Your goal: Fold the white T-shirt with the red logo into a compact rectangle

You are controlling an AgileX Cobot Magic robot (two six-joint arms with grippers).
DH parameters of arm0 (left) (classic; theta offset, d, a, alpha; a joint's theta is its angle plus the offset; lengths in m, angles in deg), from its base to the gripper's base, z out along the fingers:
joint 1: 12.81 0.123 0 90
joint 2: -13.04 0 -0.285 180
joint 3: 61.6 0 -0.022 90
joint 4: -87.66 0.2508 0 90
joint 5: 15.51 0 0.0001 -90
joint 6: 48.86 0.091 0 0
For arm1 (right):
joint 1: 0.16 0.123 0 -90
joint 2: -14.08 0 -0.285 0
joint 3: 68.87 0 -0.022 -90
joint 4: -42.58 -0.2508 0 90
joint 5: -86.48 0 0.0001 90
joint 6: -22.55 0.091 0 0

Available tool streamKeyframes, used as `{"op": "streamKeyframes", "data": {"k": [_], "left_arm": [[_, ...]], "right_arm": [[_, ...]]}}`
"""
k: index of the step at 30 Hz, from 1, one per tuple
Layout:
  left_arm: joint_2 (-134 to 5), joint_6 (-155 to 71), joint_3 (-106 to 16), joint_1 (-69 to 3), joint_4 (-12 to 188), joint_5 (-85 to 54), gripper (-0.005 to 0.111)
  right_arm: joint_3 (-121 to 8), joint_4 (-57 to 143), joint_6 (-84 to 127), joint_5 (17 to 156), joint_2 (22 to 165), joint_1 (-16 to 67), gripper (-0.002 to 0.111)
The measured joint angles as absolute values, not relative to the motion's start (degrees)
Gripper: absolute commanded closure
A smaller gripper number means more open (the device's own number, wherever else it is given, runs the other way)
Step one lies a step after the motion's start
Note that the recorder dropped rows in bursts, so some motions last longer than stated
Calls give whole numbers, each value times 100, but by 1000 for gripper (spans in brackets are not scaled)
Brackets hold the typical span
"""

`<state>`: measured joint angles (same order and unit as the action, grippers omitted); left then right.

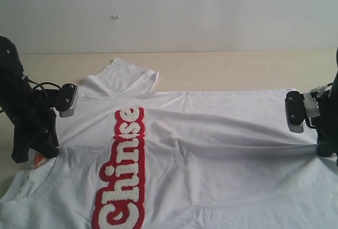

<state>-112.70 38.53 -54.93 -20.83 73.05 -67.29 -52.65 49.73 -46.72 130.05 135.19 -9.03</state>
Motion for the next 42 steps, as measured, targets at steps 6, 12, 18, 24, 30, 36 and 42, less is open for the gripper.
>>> {"op": "streamKeyframes", "data": {"k": [6, 12, 18, 24, 30, 36, 42], "left_arm": [[-10963, 3676, -5418, -2083, 7324, -7340, 2], [-10870, 3322, -5400, -2083, 7324, -7837, 2], [-10870, 2877, -5209, -2083, 7192, -7830, 2], [-10870, 2368, -5171, -2083, 6674, -7756, 2], [-10627, 1988, -5191, -2083, 7208, -7290, 2], [-10112, 1811, -4723, -2083, 7446, -6263, 2], [-10018, 2179, -3933, -2184, 7899, -5587, 2]], "right_arm": [[-5265, 4960, -4672, 12983, 13519, -903, 108], [-5265, 4960, -4672, 12983, 13519, -903, 108], [-5265, 4852, -4660, 12972, 13519, -915, 108], [-5265, 4838, -4660, 12961, 13519, -915, 108], [-5265, 4829, -4660, 12961, 13519, -915, 108], [-5265, 4745, -4648, 12904, 13519, -915, 108], [-5265, 4694, -4639, 12870, 13519, -915, 108]]}}
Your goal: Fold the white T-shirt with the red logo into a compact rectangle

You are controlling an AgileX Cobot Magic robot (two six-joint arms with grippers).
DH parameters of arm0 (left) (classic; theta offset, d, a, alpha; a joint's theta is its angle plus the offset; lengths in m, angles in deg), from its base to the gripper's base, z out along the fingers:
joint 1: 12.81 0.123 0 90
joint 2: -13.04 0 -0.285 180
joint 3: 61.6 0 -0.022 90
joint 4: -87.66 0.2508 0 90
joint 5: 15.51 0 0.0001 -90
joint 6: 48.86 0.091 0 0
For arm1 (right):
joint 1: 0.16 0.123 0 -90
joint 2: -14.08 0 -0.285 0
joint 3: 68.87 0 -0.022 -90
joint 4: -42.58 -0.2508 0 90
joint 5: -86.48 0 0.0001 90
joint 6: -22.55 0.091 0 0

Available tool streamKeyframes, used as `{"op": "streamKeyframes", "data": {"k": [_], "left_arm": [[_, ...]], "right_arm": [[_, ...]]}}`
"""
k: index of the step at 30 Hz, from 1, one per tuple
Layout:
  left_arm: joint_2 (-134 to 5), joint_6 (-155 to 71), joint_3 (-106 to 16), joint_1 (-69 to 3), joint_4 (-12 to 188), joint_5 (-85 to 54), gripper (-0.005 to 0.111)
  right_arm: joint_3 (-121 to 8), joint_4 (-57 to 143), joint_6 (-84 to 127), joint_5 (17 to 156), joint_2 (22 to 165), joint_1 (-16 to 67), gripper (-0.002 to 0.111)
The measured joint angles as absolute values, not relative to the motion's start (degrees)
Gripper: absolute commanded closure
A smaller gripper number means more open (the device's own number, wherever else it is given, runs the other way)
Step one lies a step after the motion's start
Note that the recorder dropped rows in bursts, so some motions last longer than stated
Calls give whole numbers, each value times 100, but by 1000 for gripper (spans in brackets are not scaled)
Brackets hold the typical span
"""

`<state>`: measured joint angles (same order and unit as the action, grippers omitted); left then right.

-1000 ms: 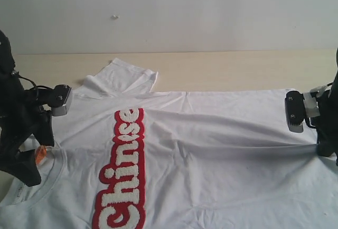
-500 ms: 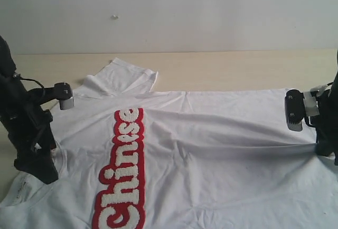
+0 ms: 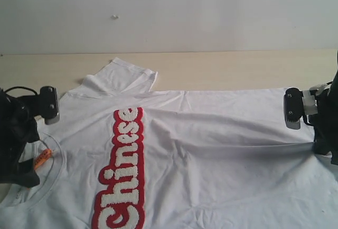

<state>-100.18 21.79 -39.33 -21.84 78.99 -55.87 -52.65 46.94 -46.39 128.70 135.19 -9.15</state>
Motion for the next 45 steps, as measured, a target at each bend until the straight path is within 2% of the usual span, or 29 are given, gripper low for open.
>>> {"op": "streamKeyframes", "data": {"k": [6, 26, 28, 30, 31, 32, 33, 34, 45], "left_arm": [[-10018, 2563, -3593, -2460, 8114, -5134, 2], [-10110, 2587, -3570, -2462, 7950, -4956, 3], [-10110, 2587, -3570, -2462, 7950, -4956, 18], [-10134, 2587, -3570, -2462, 7906, -5035, 46], [-10145, 2587, -3570, -2462, 7878, -5130, 66], [-10154, 2587, -3570, -2462, 7799, -5203, 77], [-10154, 2587, -3570, -2471, 7771, -5213, 95], [-10157, 2587, -3570, -2471, 7745, -5167, 106], [-10110, 2587, -3560, -2471, 7749, -4728, 107]], "right_arm": [[-5265, 4645, -4639, 12858, 13519, -915, 108], [-5265, 4613, -4627, 12836, 13519, -915, 108], [-5265, 4613, -4627, 12836, 13519, -915, 108], [-5265, 4613, -4627, 12836, 13519, -915, 108], [-5265, 4613, -4627, 12836, 13519, -915, 108], [-5265, 4613, -4627, 12836, 13519, -915, 108], [-5265, 4613, -4627, 12836, 13519, -915, 108], [-5265, 4613, -4627, 12836, 13519, -915, 108], [-5265, 4553, -4627, 12800, 13494, -915, 108]]}}
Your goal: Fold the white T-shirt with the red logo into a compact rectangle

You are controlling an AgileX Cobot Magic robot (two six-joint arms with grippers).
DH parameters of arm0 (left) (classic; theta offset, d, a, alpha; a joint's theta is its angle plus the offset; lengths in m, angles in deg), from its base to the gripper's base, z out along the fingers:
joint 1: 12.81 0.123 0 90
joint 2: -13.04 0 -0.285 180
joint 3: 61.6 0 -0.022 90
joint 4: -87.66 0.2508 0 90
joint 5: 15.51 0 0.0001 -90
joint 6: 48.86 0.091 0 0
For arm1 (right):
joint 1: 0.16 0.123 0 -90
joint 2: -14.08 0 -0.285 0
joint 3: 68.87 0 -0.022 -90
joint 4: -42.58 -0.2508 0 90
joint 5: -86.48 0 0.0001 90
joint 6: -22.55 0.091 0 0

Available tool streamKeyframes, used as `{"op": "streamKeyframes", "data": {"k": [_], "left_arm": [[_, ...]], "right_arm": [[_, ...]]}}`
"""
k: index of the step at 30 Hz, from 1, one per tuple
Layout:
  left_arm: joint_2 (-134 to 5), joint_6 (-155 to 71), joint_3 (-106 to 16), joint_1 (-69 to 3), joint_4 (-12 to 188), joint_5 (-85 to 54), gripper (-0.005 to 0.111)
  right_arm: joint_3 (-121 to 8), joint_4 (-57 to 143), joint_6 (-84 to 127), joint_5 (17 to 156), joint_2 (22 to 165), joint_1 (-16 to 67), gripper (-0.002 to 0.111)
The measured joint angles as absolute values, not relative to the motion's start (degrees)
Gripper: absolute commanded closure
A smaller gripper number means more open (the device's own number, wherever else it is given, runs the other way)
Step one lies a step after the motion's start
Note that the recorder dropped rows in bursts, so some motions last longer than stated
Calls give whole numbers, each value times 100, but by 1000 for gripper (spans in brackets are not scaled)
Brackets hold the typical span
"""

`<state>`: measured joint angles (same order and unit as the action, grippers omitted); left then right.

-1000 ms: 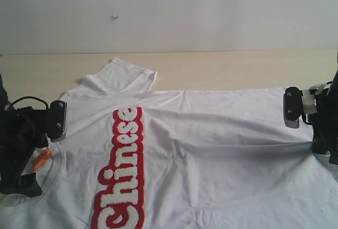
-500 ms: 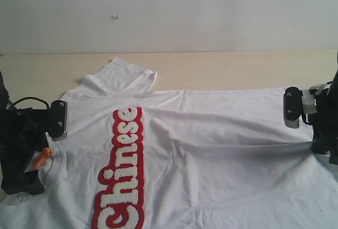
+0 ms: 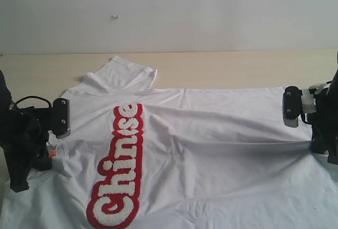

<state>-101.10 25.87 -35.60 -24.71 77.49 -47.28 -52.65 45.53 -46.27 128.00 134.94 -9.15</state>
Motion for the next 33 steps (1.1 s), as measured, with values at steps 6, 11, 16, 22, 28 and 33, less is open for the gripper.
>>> {"op": "streamKeyframes", "data": {"k": [6, 11, 16, 22, 28, 33], "left_arm": [[-9408, 2480, -3667, -2471, 7786, -4634, 107], [-8863, 2467, -3676, -2471, 7830, -4650, 107], [-8746, 2459, -3676, -2471, 7841, -4881, 107], [-8948, 2186, -3484, -2471, 7854, -4553, 97], [-9263, 1901, -3252, -2471, 7854, -3790, 47], [-9434, 1894, -3225, -2471, 8113, -3656, 37]], "right_arm": [[-5211, 4342, -4627, 12666, 13195, -915, 108], [-5211, 4226, -4627, 12655, 12575, -903, 108], [-5211, 4123, -4627, 12754, 12434, -903, 108], [-5211, 4100, -4627, 12940, 12681, -903, 108], [-5211, 4100, -4627, 12947, 12867, -903, 108], [-5211, 4100, -4627, 12876, 12881, -903, 108]]}}
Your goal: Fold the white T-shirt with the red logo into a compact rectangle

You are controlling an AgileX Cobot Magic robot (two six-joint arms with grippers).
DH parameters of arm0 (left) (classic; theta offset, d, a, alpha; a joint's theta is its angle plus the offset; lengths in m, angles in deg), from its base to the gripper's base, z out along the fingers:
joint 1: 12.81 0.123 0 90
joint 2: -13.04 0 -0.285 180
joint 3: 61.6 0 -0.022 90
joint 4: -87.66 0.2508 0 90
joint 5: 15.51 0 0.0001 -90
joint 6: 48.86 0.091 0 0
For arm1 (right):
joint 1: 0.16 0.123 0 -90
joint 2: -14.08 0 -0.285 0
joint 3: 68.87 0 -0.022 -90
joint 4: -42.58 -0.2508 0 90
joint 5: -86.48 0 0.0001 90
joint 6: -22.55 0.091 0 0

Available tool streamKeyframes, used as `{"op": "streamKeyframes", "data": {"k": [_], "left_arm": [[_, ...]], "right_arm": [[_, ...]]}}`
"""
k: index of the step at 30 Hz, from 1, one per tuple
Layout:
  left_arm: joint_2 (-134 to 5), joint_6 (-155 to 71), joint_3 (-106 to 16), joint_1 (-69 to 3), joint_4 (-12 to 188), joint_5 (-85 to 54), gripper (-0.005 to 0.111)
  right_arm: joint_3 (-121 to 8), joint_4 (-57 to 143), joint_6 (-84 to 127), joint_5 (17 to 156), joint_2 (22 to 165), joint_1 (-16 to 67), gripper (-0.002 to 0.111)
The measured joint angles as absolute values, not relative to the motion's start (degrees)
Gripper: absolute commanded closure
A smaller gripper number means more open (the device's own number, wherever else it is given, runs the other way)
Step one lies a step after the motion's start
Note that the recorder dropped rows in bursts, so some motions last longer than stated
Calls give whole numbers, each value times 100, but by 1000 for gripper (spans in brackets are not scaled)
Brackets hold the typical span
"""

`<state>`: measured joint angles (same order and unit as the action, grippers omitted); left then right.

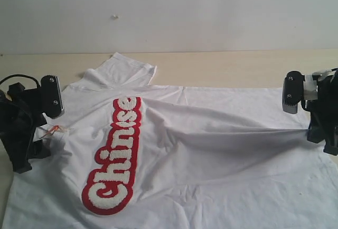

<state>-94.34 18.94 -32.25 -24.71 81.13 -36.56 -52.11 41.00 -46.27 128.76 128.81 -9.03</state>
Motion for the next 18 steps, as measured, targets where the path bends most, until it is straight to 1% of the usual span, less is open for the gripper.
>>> {"op": "streamKeyframes", "data": {"k": [3, 8, 11, 15, 16, 18], "left_arm": [[-9424, 1927, -3328, -2471, 8241, -3788, 38], [-9301, 1966, -3866, -2471, 8118, -4376, 38], [-9568, 1990, -3878, -2471, 8108, -4487, 38], [-10002, 2077, -3878, -2471, 8108, -4309, 39], [-10132, 2123, -3888, -2471, 8108, -4240, 42], [-10291, 2141, -3888, -2471, 8108, -4145, 62]], "right_arm": [[-5211, 4100, -4627, 12865, 12881, -903, 108], [-5211, 4091, -4627, 12784, 12999, -903, 108], [-5211, 4091, -4627, 12764, 13108, -903, 108], [-5211, 4091, -4627, 12761, 13108, -903, 108], [-5211, 4091, -4627, 12761, 13108, -903, 108], [-5211, 4091, -4627, 12761, 13108, -903, 108]]}}
